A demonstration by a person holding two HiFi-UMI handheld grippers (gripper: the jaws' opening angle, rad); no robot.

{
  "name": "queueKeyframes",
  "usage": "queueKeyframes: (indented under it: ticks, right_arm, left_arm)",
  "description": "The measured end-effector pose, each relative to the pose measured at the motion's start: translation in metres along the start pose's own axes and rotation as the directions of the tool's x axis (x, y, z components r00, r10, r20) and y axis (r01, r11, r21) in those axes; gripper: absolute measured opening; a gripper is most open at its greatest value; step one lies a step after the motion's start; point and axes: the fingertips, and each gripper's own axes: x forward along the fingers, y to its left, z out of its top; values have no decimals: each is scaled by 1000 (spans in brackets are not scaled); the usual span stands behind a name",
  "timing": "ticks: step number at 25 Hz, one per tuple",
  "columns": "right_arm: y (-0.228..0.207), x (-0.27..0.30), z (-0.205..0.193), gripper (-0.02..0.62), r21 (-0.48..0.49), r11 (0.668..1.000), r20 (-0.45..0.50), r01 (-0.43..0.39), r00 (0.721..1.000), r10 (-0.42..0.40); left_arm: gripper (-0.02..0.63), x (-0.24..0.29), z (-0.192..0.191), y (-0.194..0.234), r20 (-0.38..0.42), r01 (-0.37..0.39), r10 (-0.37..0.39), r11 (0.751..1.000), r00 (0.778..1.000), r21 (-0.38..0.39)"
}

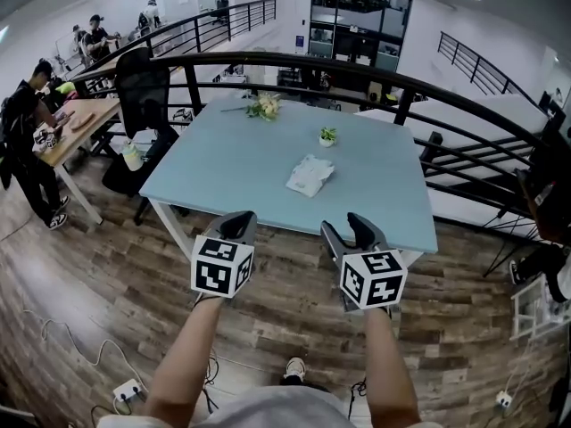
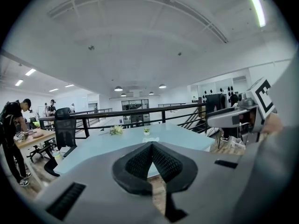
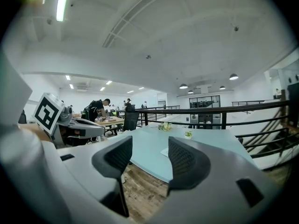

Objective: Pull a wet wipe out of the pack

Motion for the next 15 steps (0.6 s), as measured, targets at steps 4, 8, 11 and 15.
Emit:
queueKeyframes:
  ticks: [4,8,11,15]
  right_arm:
    - [-16,15,4,239,3,1000,1,-10,1000,10]
    - [-27,25,5,259,8,1000,-5,-26,1000,26]
    - [-34,33,5,267,1,999,-7,-33,999,33]
    - [-47,42,8,268,-6,1000,-1,-30,1000,30]
  left_arm:
    - [-8,17,7,2,-1,-13,13,1000,1000,4]
    - [-8,29,8,4,-10,-29,29,1000,1000,1]
    - [-8,40,11,5,-14,-35,35,999,999,-2]
    - [-7,56,16,3,-12,-34,34,999,999,0]
